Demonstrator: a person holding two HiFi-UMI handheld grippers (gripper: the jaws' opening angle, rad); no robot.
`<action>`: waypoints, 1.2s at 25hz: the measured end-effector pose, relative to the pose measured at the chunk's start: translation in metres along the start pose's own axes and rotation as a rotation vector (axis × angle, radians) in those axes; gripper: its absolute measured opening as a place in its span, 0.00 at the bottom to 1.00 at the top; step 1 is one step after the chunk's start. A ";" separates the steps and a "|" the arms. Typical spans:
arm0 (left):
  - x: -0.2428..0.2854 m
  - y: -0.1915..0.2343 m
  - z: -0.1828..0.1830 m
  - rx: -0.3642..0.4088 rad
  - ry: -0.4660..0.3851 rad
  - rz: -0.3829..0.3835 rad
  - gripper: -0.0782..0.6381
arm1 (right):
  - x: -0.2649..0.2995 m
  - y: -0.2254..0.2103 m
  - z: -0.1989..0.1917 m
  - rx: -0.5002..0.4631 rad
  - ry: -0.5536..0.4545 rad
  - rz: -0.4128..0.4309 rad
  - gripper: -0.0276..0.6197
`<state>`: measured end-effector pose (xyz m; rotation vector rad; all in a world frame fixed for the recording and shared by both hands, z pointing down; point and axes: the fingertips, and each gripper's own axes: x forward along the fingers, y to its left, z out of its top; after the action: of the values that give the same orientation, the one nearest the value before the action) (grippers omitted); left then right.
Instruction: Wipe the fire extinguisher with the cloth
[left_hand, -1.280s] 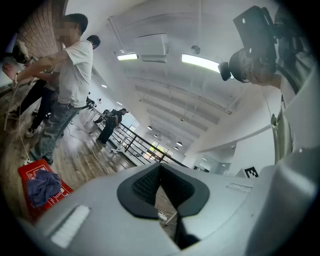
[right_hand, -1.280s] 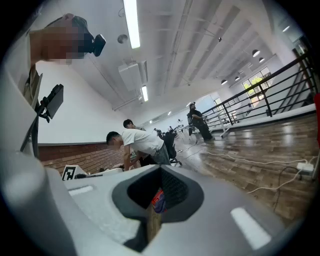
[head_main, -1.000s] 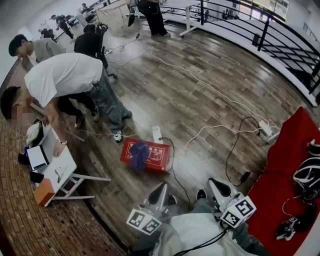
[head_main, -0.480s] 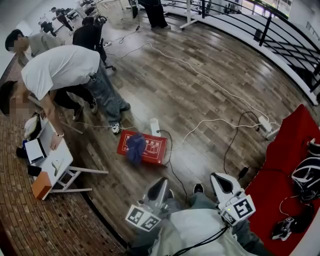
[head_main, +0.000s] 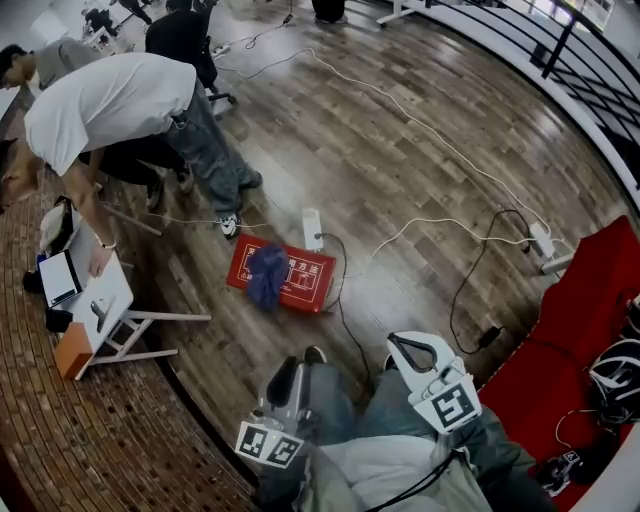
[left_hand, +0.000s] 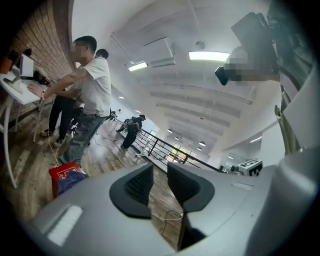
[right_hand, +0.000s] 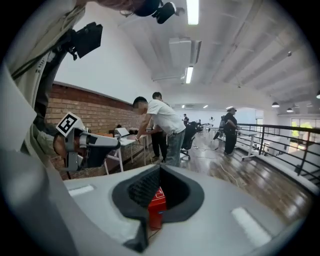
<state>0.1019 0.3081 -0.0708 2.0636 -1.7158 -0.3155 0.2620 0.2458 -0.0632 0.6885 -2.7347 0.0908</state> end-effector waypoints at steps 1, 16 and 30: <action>0.002 0.016 -0.004 0.011 0.014 0.015 0.24 | 0.018 0.004 -0.006 -0.013 0.014 0.005 0.04; 0.042 0.365 -0.127 0.004 0.234 0.255 0.36 | 0.392 0.055 -0.180 -0.027 0.416 0.035 0.50; 0.038 0.421 -0.165 -0.034 0.349 0.241 0.36 | 0.511 0.103 -0.220 -0.322 0.678 0.046 0.24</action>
<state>-0.1861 0.2437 0.2742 1.7396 -1.6998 0.0860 -0.1486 0.1365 0.3105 0.4037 -2.0479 -0.0906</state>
